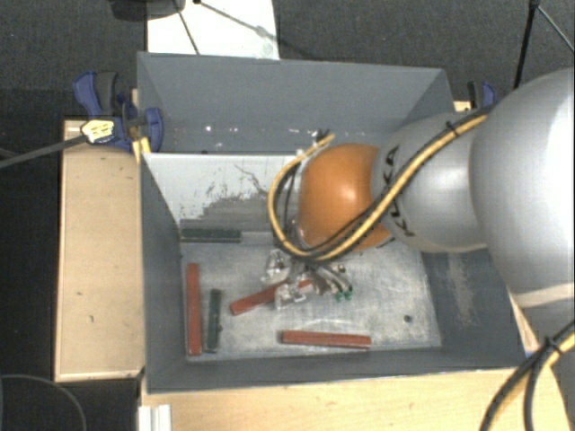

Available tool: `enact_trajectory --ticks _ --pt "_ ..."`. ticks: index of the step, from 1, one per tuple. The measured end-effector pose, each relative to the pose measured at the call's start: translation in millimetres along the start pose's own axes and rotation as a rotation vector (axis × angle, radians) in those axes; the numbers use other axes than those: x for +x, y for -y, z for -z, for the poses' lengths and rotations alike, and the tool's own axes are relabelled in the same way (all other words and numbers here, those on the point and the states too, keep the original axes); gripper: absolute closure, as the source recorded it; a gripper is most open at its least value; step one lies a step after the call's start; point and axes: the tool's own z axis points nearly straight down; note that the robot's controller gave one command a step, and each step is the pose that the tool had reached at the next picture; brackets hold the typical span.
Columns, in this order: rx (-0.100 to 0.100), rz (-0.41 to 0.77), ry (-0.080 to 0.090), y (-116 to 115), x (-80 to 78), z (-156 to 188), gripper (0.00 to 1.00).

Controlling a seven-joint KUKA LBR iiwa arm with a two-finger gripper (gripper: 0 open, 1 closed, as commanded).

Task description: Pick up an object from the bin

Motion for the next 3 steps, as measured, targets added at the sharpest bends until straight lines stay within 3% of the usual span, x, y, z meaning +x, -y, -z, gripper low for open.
enact_trajectory --ticks 3 --pt "0.0 -0.001 -0.004 0.0 0.4 2.3 1.0"
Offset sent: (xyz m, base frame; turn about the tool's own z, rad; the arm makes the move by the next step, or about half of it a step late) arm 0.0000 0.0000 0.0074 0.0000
